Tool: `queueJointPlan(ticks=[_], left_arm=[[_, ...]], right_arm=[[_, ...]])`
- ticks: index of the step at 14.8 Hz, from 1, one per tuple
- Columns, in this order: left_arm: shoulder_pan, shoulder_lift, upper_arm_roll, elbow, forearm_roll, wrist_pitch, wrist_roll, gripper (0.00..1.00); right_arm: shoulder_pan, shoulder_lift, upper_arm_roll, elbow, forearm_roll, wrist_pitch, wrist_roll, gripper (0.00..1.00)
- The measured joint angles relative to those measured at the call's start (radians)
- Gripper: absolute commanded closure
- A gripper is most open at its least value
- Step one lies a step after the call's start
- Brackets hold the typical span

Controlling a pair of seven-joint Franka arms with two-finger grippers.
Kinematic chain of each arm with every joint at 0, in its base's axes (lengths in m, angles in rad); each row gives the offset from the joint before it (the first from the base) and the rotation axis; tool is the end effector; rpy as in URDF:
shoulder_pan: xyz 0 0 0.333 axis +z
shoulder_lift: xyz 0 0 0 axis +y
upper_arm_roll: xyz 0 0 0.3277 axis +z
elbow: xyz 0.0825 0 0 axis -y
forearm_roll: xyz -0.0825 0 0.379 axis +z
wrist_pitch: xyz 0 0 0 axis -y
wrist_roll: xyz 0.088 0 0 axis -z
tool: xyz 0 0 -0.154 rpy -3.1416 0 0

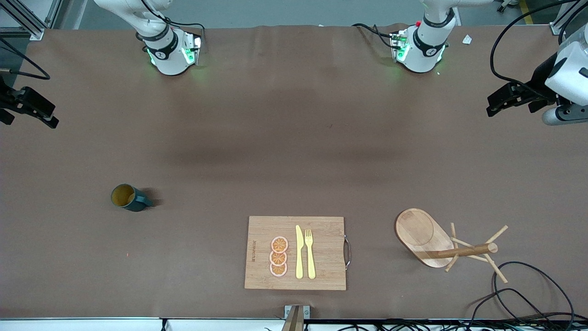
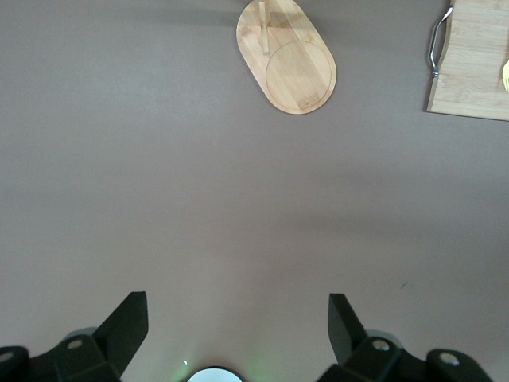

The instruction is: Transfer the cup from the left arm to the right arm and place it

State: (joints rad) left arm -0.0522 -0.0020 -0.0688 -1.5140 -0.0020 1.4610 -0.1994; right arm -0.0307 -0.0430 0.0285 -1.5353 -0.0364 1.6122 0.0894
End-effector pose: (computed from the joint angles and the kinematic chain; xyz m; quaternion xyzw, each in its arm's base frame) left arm 0.5314 -0.0650 0.6072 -0.9989 -0.0391 0.0253 0.0031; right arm 0.5455 -0.0063 0.6336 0.9970 -0.0460 0.0607 0.0162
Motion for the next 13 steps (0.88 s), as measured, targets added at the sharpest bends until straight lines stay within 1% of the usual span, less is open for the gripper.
queueJointPlan(ticks=[2,4,13], left_arm=[[-0.002,0.0,-0.001,0.0,0.0,0.002,0.001,0.0],[-0.003,0.0,-0.002,0.0,0.0,0.004,0.002,0.0],[-0.004,0.0,-0.004,0.001,0.0,0.005,0.005,0.0]], right_arm=[[0.0,-0.025,-0.001,-0.058,0.0,0.034,0.001,0.0],[0.0,-0.036,-0.001,-0.081,0.0,0.042,0.002,0.0],[0.0,-0.039,-0.005,-0.085,0.0,0.043,0.003,0.0]])
